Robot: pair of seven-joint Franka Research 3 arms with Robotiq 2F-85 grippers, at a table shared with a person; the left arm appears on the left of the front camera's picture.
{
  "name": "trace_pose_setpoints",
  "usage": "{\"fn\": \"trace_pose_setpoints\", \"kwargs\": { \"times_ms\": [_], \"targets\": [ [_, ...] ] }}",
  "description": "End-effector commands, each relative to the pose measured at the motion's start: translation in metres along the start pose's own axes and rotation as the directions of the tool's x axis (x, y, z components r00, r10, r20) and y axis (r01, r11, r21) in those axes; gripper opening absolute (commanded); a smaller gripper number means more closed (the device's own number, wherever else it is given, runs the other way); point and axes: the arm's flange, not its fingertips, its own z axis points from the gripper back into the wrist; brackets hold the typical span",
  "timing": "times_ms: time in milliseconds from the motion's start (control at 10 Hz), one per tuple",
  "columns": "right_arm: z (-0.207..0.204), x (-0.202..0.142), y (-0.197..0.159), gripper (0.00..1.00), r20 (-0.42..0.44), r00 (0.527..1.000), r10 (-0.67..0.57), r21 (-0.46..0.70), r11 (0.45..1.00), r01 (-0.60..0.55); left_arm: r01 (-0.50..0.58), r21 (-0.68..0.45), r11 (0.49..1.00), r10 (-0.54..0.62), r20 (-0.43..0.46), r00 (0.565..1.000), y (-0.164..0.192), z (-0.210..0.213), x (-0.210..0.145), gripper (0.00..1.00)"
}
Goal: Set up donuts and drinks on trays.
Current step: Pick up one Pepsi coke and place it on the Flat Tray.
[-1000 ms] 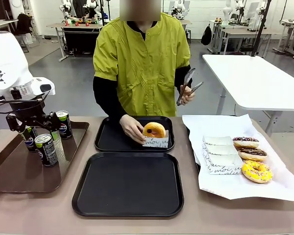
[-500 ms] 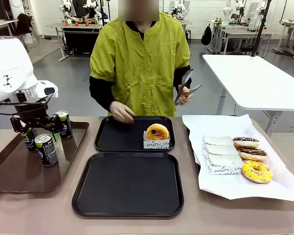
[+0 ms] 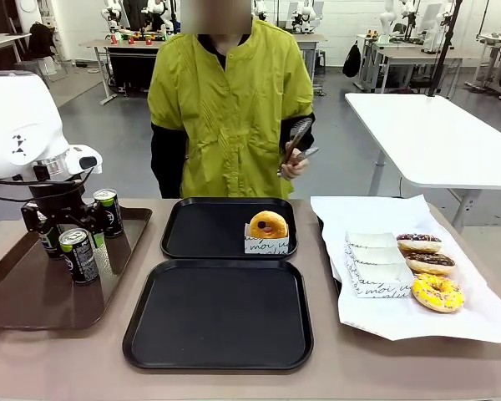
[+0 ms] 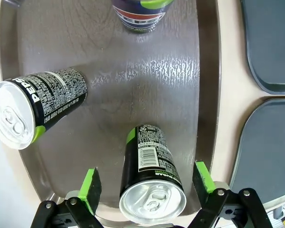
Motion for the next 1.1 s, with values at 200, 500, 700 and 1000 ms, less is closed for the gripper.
{"fn": "trace_pose_setpoints", "kwargs": {
  "times_ms": [200,500,700,1000],
  "targets": [
    [-0.0007,0.0000,-0.0001,1.00,0.000,1.000,0.006,0.010,1.000,-0.006,-0.032,0.046,0.998,0.033,-0.008,0.999,-0.0083,-0.0154,0.0002,1.00],
    [-0.0007,0.0000,-0.0001,1.00,0.000,1.000,0.006,0.010,1.000,-0.006,-0.042,0.039,0.998,0.041,0.015,0.999,-0.0077,-0.0138,0.0047,1.00],
    [-0.0007,0.0000,-0.0001,1.00,0.000,1.000,0.006,0.010,1.000,-0.006,-0.041,0.036,0.999,0.041,0.003,0.999,-0.0078,-0.0148,0.0011,0.84],
    [-0.0007,0.0000,-0.0001,1.00,0.000,1.000,0.006,0.010,1.000,-0.006,-0.043,0.041,0.998,0.044,-0.026,0.999,-0.0077,-0.0122,0.0000,0.58]
  ]
}}
